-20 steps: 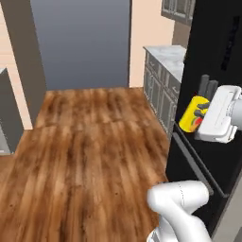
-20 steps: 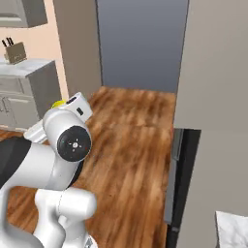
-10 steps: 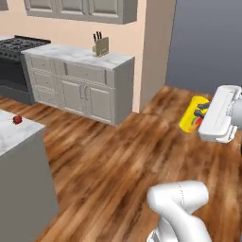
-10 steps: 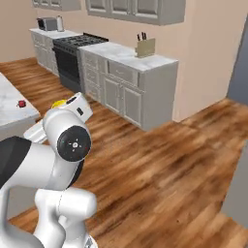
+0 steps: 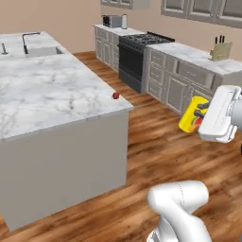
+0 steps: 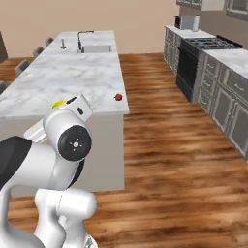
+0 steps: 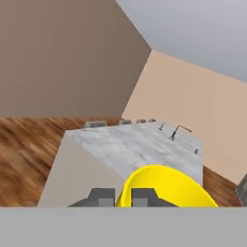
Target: Open the cabinet directly in front. Then move the liquor and the cup to the dining counter with the candle on it.
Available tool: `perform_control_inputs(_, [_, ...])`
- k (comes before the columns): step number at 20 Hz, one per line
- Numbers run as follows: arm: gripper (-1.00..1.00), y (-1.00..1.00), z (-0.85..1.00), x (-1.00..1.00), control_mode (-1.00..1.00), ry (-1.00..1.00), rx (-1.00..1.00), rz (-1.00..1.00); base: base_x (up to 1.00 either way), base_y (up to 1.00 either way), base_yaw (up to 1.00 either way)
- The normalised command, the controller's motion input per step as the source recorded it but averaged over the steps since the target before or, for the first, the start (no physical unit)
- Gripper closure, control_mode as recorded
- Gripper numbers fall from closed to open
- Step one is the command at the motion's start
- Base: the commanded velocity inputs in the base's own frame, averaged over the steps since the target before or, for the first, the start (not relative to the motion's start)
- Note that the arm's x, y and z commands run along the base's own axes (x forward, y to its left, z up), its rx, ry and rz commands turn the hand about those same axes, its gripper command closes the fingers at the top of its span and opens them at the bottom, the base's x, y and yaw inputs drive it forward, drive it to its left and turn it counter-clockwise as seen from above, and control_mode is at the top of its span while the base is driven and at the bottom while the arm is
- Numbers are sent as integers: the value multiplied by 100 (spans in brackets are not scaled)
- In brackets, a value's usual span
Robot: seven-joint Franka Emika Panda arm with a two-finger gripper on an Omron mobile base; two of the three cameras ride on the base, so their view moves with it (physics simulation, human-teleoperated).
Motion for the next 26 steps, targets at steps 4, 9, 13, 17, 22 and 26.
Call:
perform_control_inputs(4, [100,0,0,0,100,0,0,0,3,14,40])
perform_control_inputs(9, [100,0,0,0,100,0,0,0,2,63,6])
perform_control_inputs(13, [100,0,0,0,100,0,0,0,0,100,11])
perform_control_inputs(17, [100,0,0,0,100,0,0,0,0,100,11])
perform_control_inputs(22, [100,0,0,0,100,0,0,0,0,100,10])
perform_control_inputs(26, [100,0,0,0,100,0,0,0,0,100,10])
